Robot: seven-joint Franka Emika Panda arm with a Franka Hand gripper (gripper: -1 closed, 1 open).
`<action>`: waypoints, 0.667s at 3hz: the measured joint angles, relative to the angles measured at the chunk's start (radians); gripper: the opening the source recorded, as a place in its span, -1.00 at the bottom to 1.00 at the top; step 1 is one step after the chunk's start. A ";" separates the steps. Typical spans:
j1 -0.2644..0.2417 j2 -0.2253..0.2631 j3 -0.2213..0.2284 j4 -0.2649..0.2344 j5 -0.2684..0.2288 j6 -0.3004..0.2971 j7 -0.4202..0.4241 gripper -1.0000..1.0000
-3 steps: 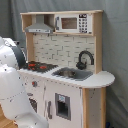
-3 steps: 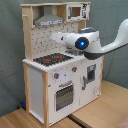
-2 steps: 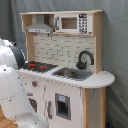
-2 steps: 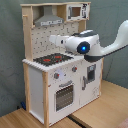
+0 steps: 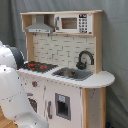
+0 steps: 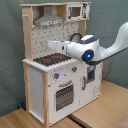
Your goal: Play with the kitchen
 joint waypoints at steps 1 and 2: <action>0.000 0.000 0.010 -0.029 -0.082 0.069 0.039 1.00; -0.001 0.000 0.010 -0.068 -0.145 0.129 0.076 1.00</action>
